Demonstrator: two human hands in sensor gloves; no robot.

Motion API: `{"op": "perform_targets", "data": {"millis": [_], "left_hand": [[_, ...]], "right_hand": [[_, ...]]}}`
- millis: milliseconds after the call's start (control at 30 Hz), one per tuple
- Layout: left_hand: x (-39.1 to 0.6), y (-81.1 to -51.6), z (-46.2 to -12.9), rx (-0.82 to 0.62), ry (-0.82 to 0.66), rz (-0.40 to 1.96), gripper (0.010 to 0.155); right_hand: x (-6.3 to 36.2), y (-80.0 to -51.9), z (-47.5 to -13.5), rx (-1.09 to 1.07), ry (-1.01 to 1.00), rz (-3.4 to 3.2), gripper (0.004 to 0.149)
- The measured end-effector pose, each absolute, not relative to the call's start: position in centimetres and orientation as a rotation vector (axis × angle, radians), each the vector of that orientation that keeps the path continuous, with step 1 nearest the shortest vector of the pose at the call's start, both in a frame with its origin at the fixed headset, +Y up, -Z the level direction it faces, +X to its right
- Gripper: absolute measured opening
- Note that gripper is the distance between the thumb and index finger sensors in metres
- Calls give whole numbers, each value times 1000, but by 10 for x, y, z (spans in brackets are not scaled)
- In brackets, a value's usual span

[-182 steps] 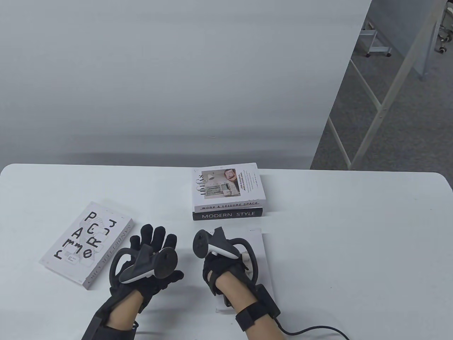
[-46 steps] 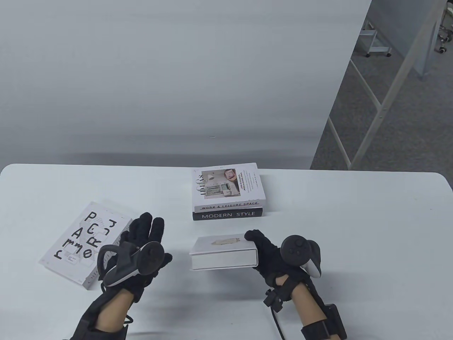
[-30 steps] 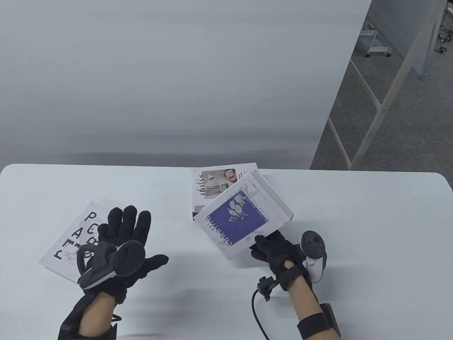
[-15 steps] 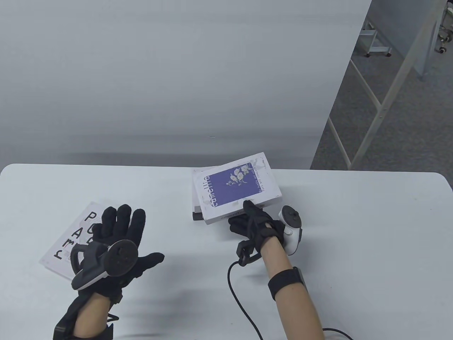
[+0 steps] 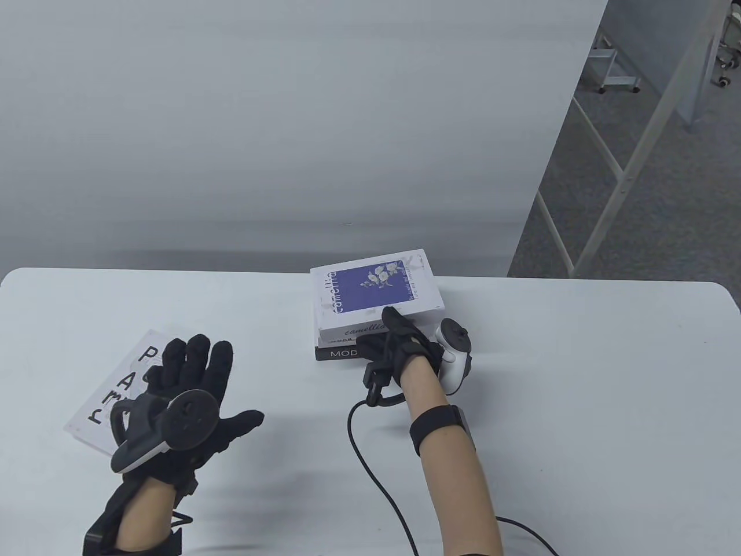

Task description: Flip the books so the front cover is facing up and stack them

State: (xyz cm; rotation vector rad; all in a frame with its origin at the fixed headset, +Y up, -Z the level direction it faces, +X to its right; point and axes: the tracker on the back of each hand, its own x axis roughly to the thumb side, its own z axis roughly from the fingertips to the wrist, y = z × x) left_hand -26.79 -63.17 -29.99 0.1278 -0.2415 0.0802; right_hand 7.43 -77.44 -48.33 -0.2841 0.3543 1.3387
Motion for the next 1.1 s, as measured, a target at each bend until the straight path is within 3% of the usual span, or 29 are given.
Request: {"op": "perform_targets", "data": {"millis": [400,1100], "left_hand": [[-266,-632,-300,112,-251,94,107],[-262,-635,-302,108,-252,93,105]], "right_hand": [[64,-783,-479,-318,362,1281,75],[50,-773,-465,-24,334,1301,72]]}}
